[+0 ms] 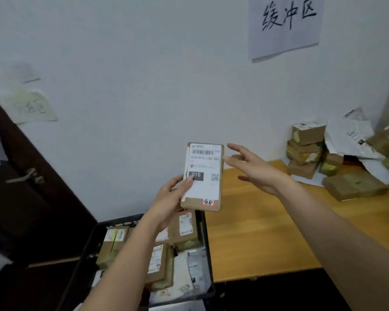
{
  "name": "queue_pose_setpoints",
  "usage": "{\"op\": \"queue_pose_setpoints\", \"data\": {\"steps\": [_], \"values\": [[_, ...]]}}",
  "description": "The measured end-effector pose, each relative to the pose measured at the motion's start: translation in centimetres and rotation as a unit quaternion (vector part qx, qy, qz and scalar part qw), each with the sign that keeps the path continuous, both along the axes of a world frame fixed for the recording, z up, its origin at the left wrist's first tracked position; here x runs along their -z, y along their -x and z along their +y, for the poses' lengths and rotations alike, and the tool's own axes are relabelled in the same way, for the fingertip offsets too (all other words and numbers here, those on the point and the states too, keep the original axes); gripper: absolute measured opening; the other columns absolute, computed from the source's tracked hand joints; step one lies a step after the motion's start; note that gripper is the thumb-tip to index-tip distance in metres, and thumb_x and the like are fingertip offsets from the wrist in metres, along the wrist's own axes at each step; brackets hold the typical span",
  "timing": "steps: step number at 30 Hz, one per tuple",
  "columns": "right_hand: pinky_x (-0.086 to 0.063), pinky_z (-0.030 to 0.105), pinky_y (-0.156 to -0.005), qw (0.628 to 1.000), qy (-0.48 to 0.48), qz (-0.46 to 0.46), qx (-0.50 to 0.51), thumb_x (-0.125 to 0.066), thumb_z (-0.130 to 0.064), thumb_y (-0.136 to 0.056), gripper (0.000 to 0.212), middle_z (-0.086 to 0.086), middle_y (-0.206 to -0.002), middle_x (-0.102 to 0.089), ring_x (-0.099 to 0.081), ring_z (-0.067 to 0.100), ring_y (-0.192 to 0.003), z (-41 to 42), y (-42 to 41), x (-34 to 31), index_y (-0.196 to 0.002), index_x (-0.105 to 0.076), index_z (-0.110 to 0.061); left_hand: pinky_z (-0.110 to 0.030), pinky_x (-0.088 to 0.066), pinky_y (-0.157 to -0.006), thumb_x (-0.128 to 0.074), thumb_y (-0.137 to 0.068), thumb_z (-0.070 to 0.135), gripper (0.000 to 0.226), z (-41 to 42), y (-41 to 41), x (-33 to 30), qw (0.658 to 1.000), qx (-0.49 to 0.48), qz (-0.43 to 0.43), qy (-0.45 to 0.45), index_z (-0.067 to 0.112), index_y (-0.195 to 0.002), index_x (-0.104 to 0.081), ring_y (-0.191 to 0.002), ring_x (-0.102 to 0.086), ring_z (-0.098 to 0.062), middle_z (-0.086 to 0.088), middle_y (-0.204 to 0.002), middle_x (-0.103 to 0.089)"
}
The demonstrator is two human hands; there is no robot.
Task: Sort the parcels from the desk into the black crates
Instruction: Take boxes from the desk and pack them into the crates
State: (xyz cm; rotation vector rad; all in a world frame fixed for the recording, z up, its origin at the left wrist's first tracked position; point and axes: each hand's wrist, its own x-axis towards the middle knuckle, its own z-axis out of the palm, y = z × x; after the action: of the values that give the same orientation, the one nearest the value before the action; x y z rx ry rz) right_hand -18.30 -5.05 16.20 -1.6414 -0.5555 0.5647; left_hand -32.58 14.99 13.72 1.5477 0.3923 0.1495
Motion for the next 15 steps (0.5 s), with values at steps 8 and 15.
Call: {"op": "queue_pose_setpoints", "data": {"steps": [8,15], "values": [[-0.046,0.047,-0.105,0.98,-0.039,0.053,-0.186,-0.067,-0.032,-0.091,0.065,-0.007,-0.122,-0.07,-0.06,0.012,-0.12,15.3,12.6,0.0,-0.143,-0.033,-0.051,-0.048,-0.051,-0.097,-0.064,-0.083,0.041,0.066,12.1,13.5,-1.7,0.989,-0.115,-0.082,0.052,0.011,-0.138,-0.045,-0.111,-0.067,-0.026,-0.008,-0.121,-0.069],[-0.047,0.046,-0.104,0.977,-0.048,0.03,-0.207,-0.07,-0.021,-0.09,0.055,-0.003,-0.119,-0.07,-0.062,0.013,-0.116,21.5,16.3,-0.1,-0.126,-0.048,-0.057,-0.051,-0.048,-0.1,-0.089,-0.061,0.045,0.095,17.4,18.7,-0.2,0.98,-0.126,-0.125,0.083,0.014,-0.14,-0.045,-0.119,-0.062,-0.03,-0.011,-0.131,-0.063]]}}
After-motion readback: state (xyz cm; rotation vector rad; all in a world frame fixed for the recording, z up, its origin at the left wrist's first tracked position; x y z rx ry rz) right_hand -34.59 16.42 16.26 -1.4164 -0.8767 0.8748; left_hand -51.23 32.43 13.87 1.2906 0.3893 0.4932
